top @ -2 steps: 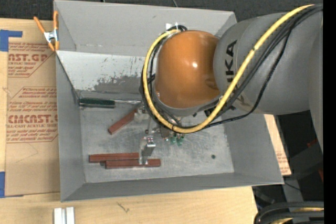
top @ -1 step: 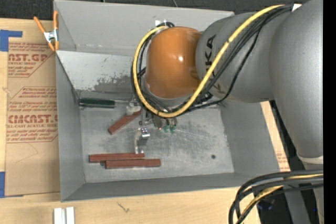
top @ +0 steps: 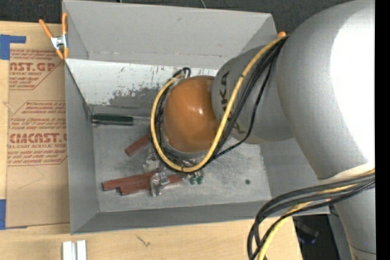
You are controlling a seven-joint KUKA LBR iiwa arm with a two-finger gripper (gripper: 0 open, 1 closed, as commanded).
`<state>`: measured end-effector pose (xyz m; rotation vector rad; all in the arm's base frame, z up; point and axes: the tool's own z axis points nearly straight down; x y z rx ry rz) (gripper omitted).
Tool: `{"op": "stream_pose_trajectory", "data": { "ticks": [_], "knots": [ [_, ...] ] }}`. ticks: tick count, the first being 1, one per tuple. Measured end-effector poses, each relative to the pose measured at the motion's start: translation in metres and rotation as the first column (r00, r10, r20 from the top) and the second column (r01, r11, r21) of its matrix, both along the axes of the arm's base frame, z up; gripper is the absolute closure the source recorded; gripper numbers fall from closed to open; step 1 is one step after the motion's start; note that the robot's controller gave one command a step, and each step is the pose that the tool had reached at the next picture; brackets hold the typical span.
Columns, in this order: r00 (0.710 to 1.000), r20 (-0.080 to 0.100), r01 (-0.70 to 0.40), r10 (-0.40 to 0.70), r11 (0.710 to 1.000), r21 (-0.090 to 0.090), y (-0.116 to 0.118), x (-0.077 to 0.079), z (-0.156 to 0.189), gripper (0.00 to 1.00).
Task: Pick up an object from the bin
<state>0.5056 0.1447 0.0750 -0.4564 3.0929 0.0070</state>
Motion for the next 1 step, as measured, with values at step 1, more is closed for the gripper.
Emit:
{"op": "stream_pose_trajectory", "data": {
  "ticks": [1],
  "knots": [
    [1.0, 0.0, 0.0, 0.0, 1.0, 0.0, 0.0, 0.0, 0.0, 1.0]
  ]
}}
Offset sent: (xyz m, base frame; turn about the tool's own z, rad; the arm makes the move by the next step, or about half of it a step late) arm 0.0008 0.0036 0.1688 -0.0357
